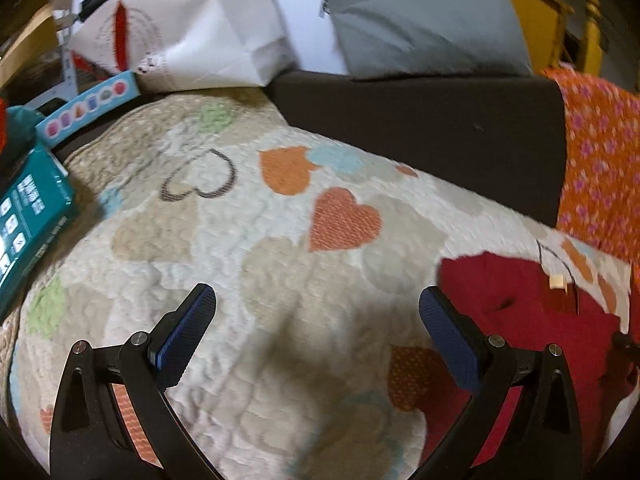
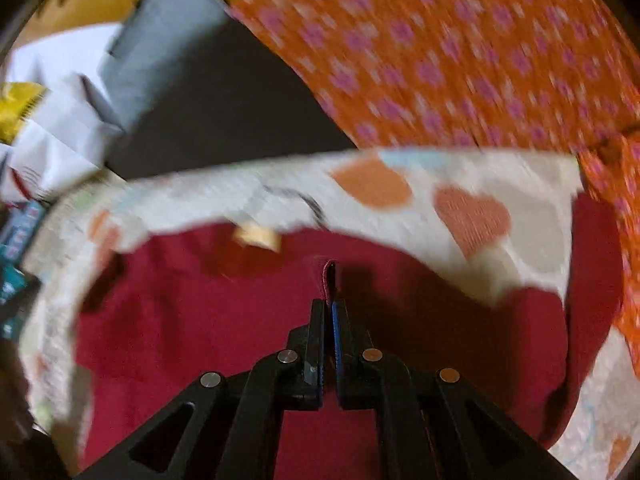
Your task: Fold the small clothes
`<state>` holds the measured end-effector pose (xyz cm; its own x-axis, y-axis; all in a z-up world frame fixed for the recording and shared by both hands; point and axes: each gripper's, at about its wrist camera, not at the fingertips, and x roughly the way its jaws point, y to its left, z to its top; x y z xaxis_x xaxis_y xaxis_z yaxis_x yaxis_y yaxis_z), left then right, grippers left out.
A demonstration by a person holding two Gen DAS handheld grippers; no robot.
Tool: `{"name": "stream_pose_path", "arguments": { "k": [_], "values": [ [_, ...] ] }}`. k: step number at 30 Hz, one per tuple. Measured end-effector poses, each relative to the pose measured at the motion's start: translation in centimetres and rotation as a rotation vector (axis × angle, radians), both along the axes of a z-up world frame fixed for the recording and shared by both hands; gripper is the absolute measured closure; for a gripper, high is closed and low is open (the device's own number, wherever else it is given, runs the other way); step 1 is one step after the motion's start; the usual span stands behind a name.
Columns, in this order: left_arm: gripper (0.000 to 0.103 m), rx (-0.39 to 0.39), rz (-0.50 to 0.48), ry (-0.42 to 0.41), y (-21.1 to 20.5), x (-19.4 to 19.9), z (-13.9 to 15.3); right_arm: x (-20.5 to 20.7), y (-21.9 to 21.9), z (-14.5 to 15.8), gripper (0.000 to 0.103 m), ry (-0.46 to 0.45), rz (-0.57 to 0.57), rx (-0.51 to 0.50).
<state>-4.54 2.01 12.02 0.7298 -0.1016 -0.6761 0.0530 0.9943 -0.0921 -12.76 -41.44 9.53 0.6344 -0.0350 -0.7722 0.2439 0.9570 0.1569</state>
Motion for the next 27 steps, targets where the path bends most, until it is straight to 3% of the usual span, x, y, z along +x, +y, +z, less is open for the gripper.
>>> {"name": "stream_pose_path", "arguments": {
  "k": [4, 8, 10, 12, 15, 19, 23, 27],
  "values": [
    [0.001, 0.056, -0.054, 0.01, -2.0, -0.3, -0.8, 0.7, -1.4, -2.2, 0.1, 0.127, -0.017, -0.021],
    [0.001, 0.075, -0.097, 0.008, -3.1, -0.3, -1.2, 0.0, 0.4, 0.7, 0.095, 0.033, 0.016, -0.083],
    [0.001, 0.056, -0.135, 0.034, -3.5, -0.4, -1.6, 0.6, 2.6, 2.5, 0.071, -0.025, 0.092, -0.074],
    [0.001, 0.061, -0.172, 0.053, -3.9, -0.8, -2.1, 2.1, 5.5, 4.0, 0.054, -0.08, 0.217, -0.006],
    [0.001, 0.104, -0.187, 0.076, -4.4, -1.1, -3.2, 5.2, 10.0, 4.9, 0.054, -0.111, 0.37, 0.059],
    [0.001, 0.135, -0.174, 0.149, -4.8, -0.3, -5.0, 10.4, 16.3, 3.2, 0.054, -0.076, 0.522, 0.076],
    [0.001, 0.165, -0.169, 0.192, -5.1, 0.3, -6.4, 13.9, 20.4, 0.1, 0.055, 0.013, 0.596, 0.073],
    [0.001, 0.168, -0.166, 0.193, -5.0, 0.6, -6.5, 15.7, 22.5, -2.5, 0.064, 0.073, 0.633, 0.038]
  ]
}}
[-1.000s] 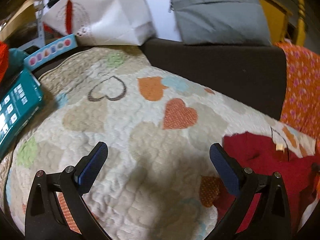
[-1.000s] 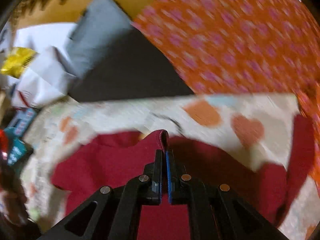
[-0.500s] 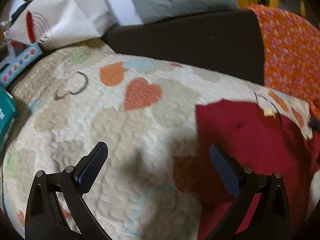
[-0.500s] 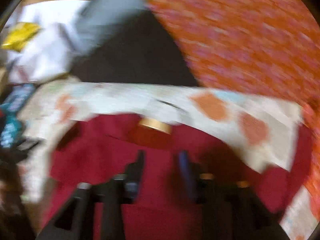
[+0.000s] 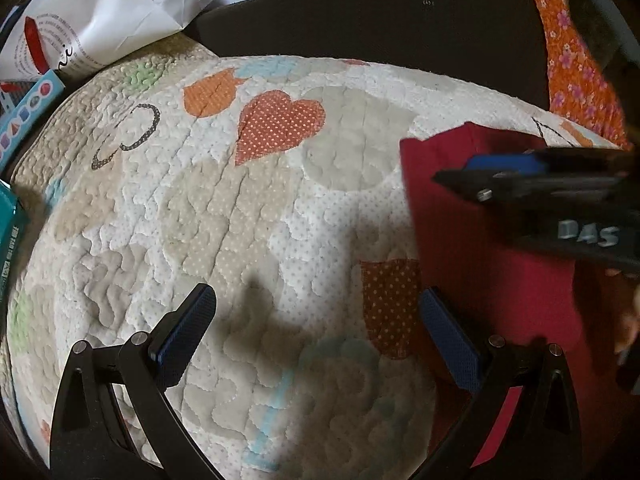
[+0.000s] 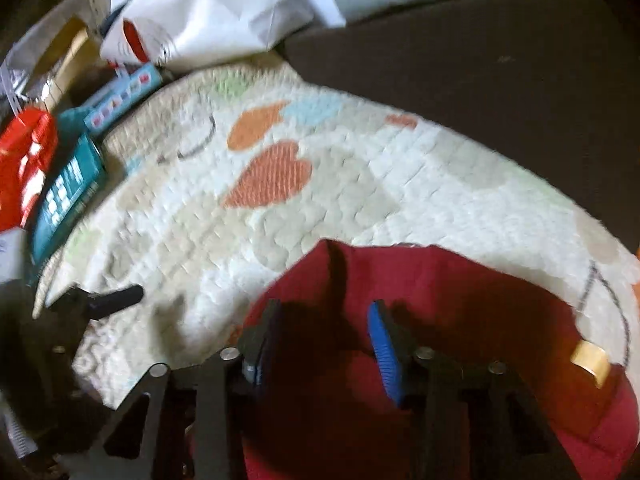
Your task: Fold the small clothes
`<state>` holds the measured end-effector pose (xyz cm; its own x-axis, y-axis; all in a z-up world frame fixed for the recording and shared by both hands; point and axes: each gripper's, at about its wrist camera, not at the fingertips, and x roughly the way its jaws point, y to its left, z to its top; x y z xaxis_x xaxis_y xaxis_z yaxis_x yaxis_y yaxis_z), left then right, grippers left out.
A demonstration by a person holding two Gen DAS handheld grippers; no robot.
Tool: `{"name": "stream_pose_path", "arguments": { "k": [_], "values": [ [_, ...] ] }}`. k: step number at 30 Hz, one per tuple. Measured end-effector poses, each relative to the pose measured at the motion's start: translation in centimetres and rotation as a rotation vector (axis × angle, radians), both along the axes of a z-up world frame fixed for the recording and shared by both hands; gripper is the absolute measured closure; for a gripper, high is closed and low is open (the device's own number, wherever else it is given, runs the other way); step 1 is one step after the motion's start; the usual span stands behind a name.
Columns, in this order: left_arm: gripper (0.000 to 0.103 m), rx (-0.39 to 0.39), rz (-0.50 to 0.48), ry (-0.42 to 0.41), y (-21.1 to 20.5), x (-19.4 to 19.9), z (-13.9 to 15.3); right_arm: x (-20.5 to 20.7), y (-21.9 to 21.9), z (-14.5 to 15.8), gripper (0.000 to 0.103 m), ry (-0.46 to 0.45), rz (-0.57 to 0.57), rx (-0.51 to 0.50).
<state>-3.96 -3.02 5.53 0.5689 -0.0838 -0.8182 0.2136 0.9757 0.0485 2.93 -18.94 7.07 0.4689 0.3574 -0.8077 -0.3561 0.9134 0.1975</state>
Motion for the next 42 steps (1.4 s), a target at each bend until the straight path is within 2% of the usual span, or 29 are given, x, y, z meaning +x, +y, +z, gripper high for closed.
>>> {"name": "stream_pose_path", "arguments": {
  "k": [2, 4, 8, 10, 12, 15, 17, 21, 24, 27, 28, 29, 31, 32, 34, 36, 37, 40, 41, 42],
  "values": [
    [0.001, -0.004, 0.009, 0.004, 0.2, 0.4, 0.0, 0.8, 0.1, -0.9, 0.069, 0.015, 0.006, 0.044],
    [0.001, -0.008, 0.017, 0.01, 0.4, 0.7, -0.1, 1.1, 0.8, -1.3, 0.08, 0.02, 0.027, 0.055],
    [0.001, -0.002, 0.015, 0.018, 0.3, 0.9, -0.3, 0.5, 2.4, -1.3, 0.08, -0.028, 0.079, -0.007],
    [0.001, 0.002, 0.013, 0.014, 0.2, 0.9, -0.2, 0.7, 2.2, -1.6, 0.099, -0.011, 0.068, -0.017],
    [0.001, 0.001, 0.013, 0.006, 0.3, 0.9, -0.1, 0.8, 2.1, -1.3, 0.1, -0.022, 0.059, -0.031],
    [0.001, -0.008, 0.025, -0.004, 0.5, 1.0, 0.1, 0.6, 1.3, 1.0, 0.1, -0.121, 0.019, -0.024],
    [0.001, -0.017, 0.029, -0.004, 0.5, 1.1, 0.1, 1.2, 0.9, 2.1, 0.1, -0.146, -0.016, -0.017],
    [0.001, 0.006, 0.029, -0.012, 0.3, 1.2, 0.0, 2.6, 2.1, 0.4, 0.1, -0.155, -0.041, -0.14],
    [0.001, 0.009, 0.022, -0.019, 0.2, 1.1, 0.1, 2.5, 1.6, -0.5, 0.1, -0.116, -0.05, -0.081],
    [0.001, -0.006, 0.021, -0.034, 0.3, 1.0, 0.5, 0.0, -1.4, 1.0, 0.094, -0.099, -0.111, 0.004],
    [0.001, -0.025, 0.019, -0.041, 0.4, 0.9, 0.8, -1.4, -3.0, 1.6, 0.087, -0.106, -0.144, 0.007],
    [0.001, -0.046, 0.019, -0.049, 0.6, 0.8, 1.2, -3.3, -5.1, 2.3, 0.081, -0.114, -0.191, -0.011],
    [0.001, -0.093, 0.016, -0.079, 0.7, 0.6, 2.0, -6.6, -9.4, 3.1, 0.061, -0.134, -0.281, -0.057],
    [0.001, -0.118, 0.012, -0.094, 0.7, 0.5, 2.5, -8.4, -11.9, 3.4, 0.059, -0.153, -0.349, -0.103],
    [0.001, -0.159, 0.001, -0.124, 0.4, 0.4, 3.2, -11.4, -16.4, 3.5, 0.056, -0.175, -0.488, -0.242],
    [0.001, -0.159, -0.01, -0.141, -0.3, 0.4, 3.3, -12.6, -19.4, 2.5, 0.056, -0.137, -0.57, -0.313],
    [0.001, -0.15, -0.016, -0.143, -0.5, 0.4, 3.3, -12.8, -20.7, 1.6, 0.056, -0.099, -0.597, -0.315],
    [0.001, -0.13, -0.03, -0.143, -1.4, 0.2, 2.7, -12.5, -22.9, -1.7, 0.058, 0.021, -0.627, -0.2],
    [0.001, -0.122, -0.035, -0.141, -1.7, 0.1, 2.5, -12.7, -23.0, -2.2, 0.063, 0.026, -0.627, -0.165],
    [0.001, -0.118, -0.039, -0.141, -1.8, 0.1, 2.4, -13.0, -23.2, -2.0, 0.073, -0.002, -0.633, -0.14]
  ]
}}
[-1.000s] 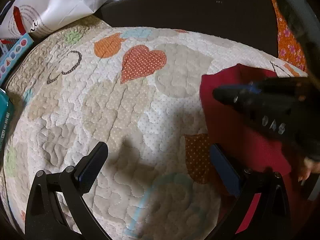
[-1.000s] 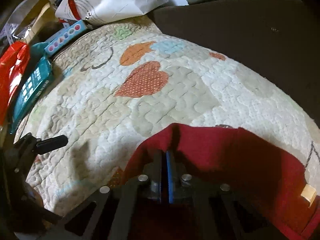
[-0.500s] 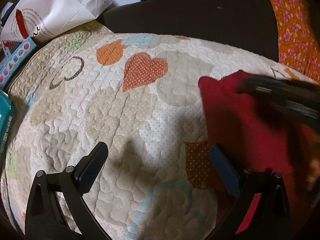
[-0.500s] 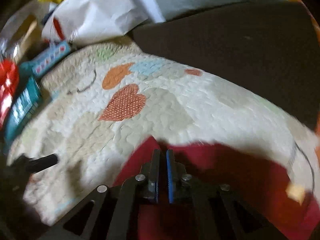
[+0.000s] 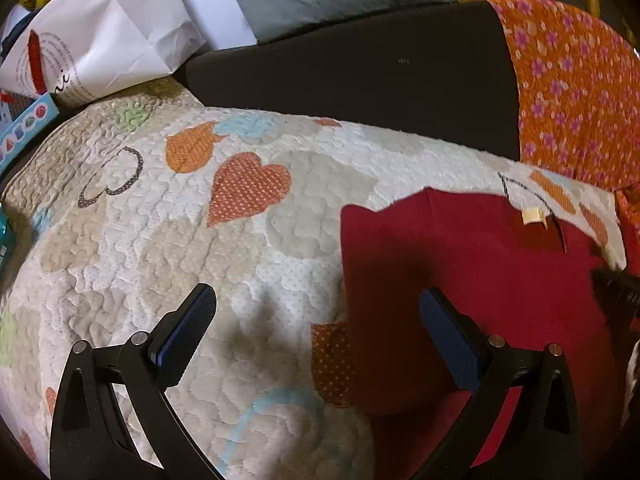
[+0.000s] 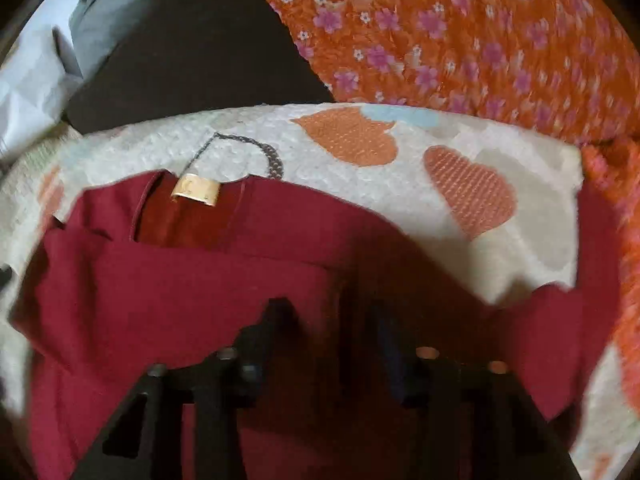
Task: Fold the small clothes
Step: 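Lift the held edge over the garment body with the right tool, then release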
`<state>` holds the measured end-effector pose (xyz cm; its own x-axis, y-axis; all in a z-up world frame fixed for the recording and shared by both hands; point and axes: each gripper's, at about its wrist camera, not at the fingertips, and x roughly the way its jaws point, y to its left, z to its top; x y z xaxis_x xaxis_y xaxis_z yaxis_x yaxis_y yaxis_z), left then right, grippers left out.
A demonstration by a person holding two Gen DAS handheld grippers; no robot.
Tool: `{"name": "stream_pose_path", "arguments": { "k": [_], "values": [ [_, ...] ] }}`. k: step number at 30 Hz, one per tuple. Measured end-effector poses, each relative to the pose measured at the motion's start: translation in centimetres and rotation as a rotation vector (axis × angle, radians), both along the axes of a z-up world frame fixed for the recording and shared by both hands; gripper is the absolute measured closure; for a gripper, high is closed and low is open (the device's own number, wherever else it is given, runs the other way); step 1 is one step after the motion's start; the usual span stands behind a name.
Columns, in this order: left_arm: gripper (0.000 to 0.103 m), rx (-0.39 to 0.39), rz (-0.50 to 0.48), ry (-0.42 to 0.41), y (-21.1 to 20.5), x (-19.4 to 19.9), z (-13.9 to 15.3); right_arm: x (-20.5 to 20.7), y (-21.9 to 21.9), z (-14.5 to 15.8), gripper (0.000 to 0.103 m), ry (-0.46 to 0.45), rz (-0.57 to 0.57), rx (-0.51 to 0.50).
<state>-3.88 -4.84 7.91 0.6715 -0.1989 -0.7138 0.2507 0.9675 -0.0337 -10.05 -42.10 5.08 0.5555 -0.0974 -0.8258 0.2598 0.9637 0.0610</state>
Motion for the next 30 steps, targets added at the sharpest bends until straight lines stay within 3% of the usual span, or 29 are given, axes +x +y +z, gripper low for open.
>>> {"name": "stream_pose_path", "arguments": {
  "k": [1, 5, 7, 11, 18, 21, 22, 27, 29, 30],
  "values": [
    [0.001, 0.004, -0.006, -0.002, -0.2, -0.1, -0.1, -0.2, 0.1, 0.7, 0.094, -0.025, 0.003, -0.014],
    [0.001, 0.017, -0.027, -0.005, -0.9, -0.1, -0.5, -1.5, 0.1, 3.1, 0.097, -0.101, 0.022, -0.074],
    [0.001, 0.033, -0.036, 0.007, -1.5, 0.0, -1.0, -1.2, -0.6, 2.8, 0.097, -0.087, -0.017, -0.138],
    [0.001, 0.085, -0.055, 0.037, -2.5, 0.0, -2.4, -0.1, -1.3, -0.4, 0.097, -0.011, -0.06, -0.101],
    [0.001, 0.063, -0.056, 0.015, -2.5, -0.1, -1.9, -3.3, 0.7, 3.0, 0.096, -0.117, -0.056, -0.151],
    [0.001, 0.07, -0.058, 0.028, -2.9, -0.1, -2.3, -1.9, 0.7, -0.3, 0.096, 0.006, -0.016, -0.079],
    [0.001, 0.07, -0.063, 0.029, -3.1, -0.2, -2.3, -1.7, 0.4, -1.2, 0.096, 0.01, -0.019, -0.054],
    [0.001, 0.052, -0.1, -0.047, -3.5, -1.3, -0.9, -3.6, -1.7, 1.9, 0.096, -0.06, -0.035, -0.01],
    [0.001, 0.031, -0.106, -0.065, -3.4, -1.6, -0.3, -4.2, -4.5, 3.4, 0.091, -0.083, -0.116, -0.061],
    [0.001, 0.02, -0.108, -0.073, -3.3, -1.8, -0.1, -4.5, -6.3, 4.0, 0.082, -0.091, -0.166, -0.071]
  ]
}}
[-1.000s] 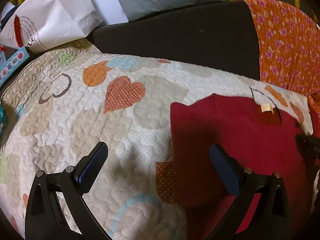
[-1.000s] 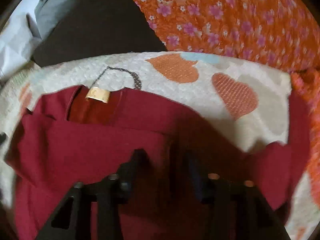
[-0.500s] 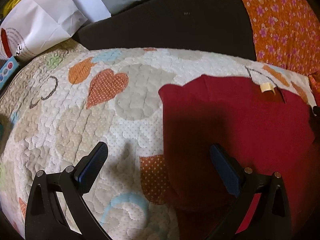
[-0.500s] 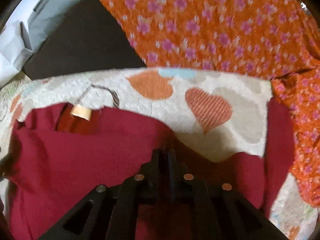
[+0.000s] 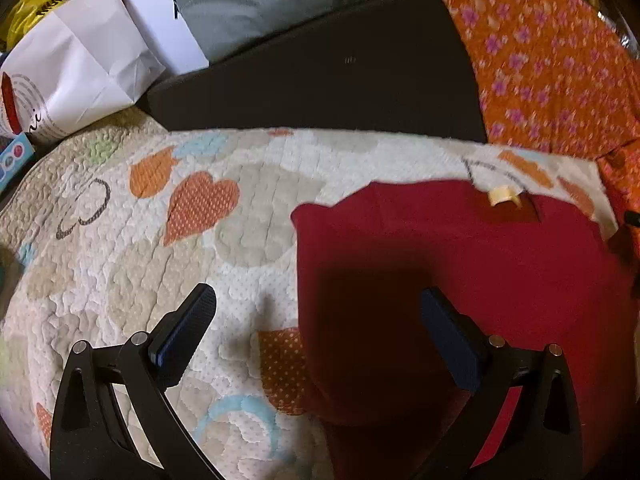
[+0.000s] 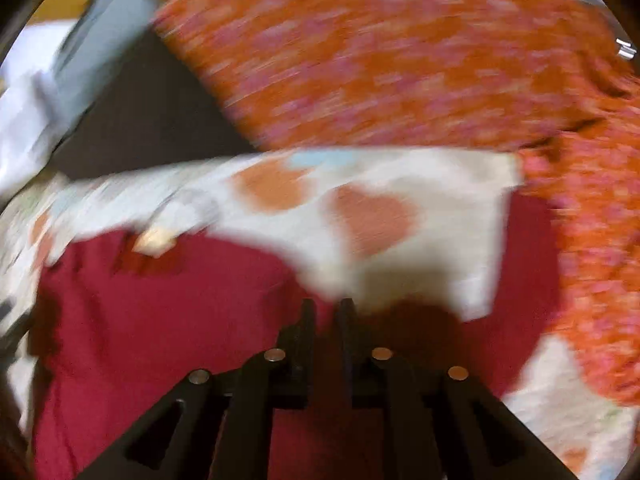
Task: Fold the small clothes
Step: 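Lift the held edge over the garment body with the right tool, then release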
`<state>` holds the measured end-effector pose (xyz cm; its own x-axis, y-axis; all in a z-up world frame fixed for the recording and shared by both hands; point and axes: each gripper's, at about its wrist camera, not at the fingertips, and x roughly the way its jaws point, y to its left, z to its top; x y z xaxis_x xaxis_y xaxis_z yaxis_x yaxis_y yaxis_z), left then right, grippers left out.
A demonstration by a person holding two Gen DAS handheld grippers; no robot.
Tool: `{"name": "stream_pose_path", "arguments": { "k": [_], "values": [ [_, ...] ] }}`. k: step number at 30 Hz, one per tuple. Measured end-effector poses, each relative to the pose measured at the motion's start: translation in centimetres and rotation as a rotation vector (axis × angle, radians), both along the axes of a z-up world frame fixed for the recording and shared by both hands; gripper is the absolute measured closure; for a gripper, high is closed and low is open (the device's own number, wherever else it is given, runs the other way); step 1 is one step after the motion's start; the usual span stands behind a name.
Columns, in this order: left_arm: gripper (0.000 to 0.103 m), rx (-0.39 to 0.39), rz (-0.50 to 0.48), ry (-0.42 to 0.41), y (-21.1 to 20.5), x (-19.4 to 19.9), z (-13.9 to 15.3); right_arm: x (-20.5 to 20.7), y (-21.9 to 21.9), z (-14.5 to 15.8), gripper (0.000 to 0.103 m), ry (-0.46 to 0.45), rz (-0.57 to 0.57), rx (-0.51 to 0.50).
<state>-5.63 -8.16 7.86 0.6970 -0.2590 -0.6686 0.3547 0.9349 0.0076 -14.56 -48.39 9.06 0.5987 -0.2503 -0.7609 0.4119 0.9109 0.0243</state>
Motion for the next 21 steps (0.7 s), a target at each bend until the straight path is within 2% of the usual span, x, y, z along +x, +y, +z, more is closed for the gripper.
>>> {"name": "stream_pose_path", "arguments": {
  "k": [1, 3, 6, 8, 13, 14, 15, 17, 18, 19, 21],
  "values": [
    [0.001, -0.009, -0.002, -0.004, 0.1, -0.1, 0.2, -0.4, -2.7, 0.5, 0.065, -0.008, -0.074, 0.002],
    [0.001, -0.013, 0.001, -0.003, 0.1, 0.1, 0.3, -0.7, -6.5, 0.8, 0.051, -0.01, -0.183, 0.0],
    [0.001, -0.013, 0.006, 0.018, 0.0, 0.4, 0.0, 0.4, -12.4, -0.3, 0.051, 0.055, -0.309, -0.002],
    [0.001, -0.012, 0.006, 0.027, 0.0, 0.5, -0.3, 1.6, -14.8, -1.3, 0.051, 0.08, -0.336, 0.015],
    [0.001, 0.026, -0.009, 0.021, -0.5, 0.5, -0.8, 4.8, -18.5, -4.6, 0.051, 0.143, -0.395, 0.034],
    [0.001, 0.033, -0.009, 0.021, -0.5, 0.5, -0.9, 5.0, -19.1, -4.9, 0.051, 0.116, -0.405, 0.05],
    [0.001, 0.04, -0.007, 0.022, -0.6, 0.6, -1.1, 4.9, -19.5, -4.8, 0.053, 0.086, -0.409, 0.045],
    [0.001, 0.037, -0.003, 0.028, -0.5, 0.8, -1.1, 4.7, -20.3, -4.8, 0.067, 0.089, -0.394, 0.05],
    [0.001, 0.031, -0.002, 0.032, -0.5, 0.8, -1.1, 4.4, -20.5, -4.6, 0.088, 0.085, -0.379, 0.062],
    [0.001, 0.026, -0.002, 0.033, -0.5, 0.8, -1.0, 4.1, -20.5, -4.1, 0.096, 0.085, -0.354, 0.074],
    [0.001, 0.018, 0.0, 0.023, -0.3, 0.7, -0.7, 2.9, -20.2, -2.5, 0.096, 0.06, -0.302, 0.079]
  ]
}}
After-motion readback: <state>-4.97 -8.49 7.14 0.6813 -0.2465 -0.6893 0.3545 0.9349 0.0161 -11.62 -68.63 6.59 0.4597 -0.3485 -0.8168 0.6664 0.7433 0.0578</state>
